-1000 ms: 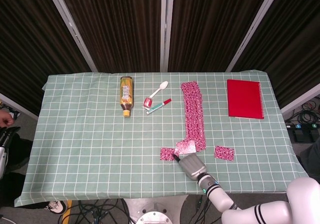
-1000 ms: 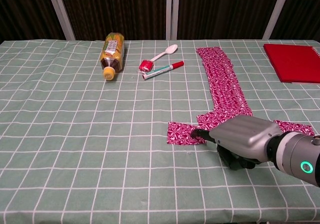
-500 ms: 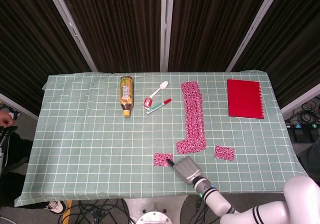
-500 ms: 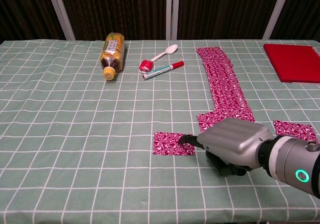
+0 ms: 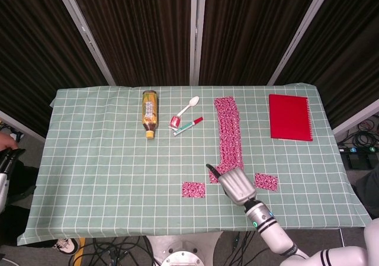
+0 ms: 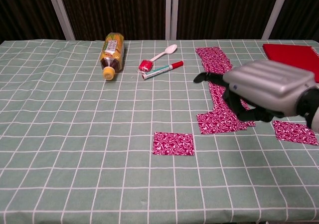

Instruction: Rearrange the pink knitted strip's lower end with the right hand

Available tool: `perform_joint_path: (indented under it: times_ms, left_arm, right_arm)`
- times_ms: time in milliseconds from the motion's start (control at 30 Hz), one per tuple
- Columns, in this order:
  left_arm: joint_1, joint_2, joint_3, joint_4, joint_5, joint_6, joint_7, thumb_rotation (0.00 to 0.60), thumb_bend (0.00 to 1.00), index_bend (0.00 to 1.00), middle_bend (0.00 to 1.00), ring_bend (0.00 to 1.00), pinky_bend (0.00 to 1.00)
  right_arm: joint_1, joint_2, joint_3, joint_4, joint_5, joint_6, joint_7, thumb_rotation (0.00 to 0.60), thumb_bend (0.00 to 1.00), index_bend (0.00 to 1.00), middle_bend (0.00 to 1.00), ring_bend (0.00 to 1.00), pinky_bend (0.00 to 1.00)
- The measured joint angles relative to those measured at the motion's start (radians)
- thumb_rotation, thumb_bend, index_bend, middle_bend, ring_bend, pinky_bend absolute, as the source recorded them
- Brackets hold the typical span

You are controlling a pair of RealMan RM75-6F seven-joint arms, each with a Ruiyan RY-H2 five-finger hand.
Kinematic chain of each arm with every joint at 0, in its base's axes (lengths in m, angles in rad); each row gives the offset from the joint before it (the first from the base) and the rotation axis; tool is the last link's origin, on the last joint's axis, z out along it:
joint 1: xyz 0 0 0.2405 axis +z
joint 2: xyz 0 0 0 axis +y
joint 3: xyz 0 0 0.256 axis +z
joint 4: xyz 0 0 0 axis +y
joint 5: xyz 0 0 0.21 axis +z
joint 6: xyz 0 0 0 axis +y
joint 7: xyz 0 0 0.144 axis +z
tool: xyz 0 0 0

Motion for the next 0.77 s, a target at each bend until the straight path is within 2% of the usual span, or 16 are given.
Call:
perform_joint_path:
  times_ms: [100,167,200,233,267,300,400,633,767]
  left_arm:
    - [-0.003,-0.001,-0.001,-0.011,0.003,-0.001,0.013,0.600,0.10,0.15,0.16,0.10,0.20]
    - [-0.005,-0.002,-0.001,-0.019,0.004,-0.002,0.023,0.600,0.09,0.15,0.16,0.10,0.20]
    - [-0.006,-0.003,-0.002,-0.022,0.005,-0.002,0.027,0.600,0.10,0.15,0.16,0.10,0.20]
    - [-0.008,-0.003,-0.002,-0.026,0.005,-0.003,0.033,0.600,0.09,0.15,0.16,0.10,0.20]
    - [-0.009,-0.004,-0.002,-0.029,0.006,-0.005,0.038,0.600,0.10,0.15,0.16,0.10,0.20]
    - [-0.010,-0.004,-0.002,-0.032,0.006,-0.006,0.042,0.600,0.10,0.15,0.16,0.10,0.20]
    - [-0.016,-0.005,-0.002,-0.040,0.007,-0.013,0.057,0.600,0.10,0.15,0.16,0.10,0.20]
    - [-0.024,-0.015,-0.001,-0.054,0.017,-0.017,0.086,0.600,0.10,0.15,0.16,0.10,0.20]
    - [-0.025,-0.022,0.001,-0.057,0.025,-0.011,0.097,0.600,0.10,0.15,0.16,0.10,0.20]
  right_arm:
    - [-0.053,0.064,-0.005,0.038,-0.138,0.097,0.095,0.600,0.68,0.22,0.71,0.62,0.58]
    - [-0.092,0.115,-0.013,0.069,-0.201,0.157,0.149,0.600,0.46,0.20,0.47,0.34,0.38]
    - [-0.118,0.152,-0.018,0.085,-0.225,0.185,0.174,0.600,0.39,0.18,0.37,0.23,0.30]
    - [-0.135,0.179,-0.021,0.094,-0.233,0.199,0.184,0.600,0.30,0.13,0.23,0.10,0.19]
    - [-0.151,0.203,-0.023,0.101,-0.232,0.206,0.189,0.600,0.23,0.07,0.11,0.03,0.10]
    - [-0.171,0.231,-0.025,0.110,-0.219,0.213,0.190,0.600,0.19,0.03,0.03,0.00,0.05]
    - [-0.214,0.264,-0.021,0.140,-0.173,0.229,0.213,0.600,0.16,0.00,0.00,0.00,0.00]
    - [-0.321,0.300,0.001,0.267,-0.133,0.243,0.426,0.600,0.15,0.00,0.00,0.00,0.00]
    - [-0.363,0.308,0.011,0.310,-0.143,0.221,0.483,0.600,0.15,0.00,0.00,0.00,0.00]
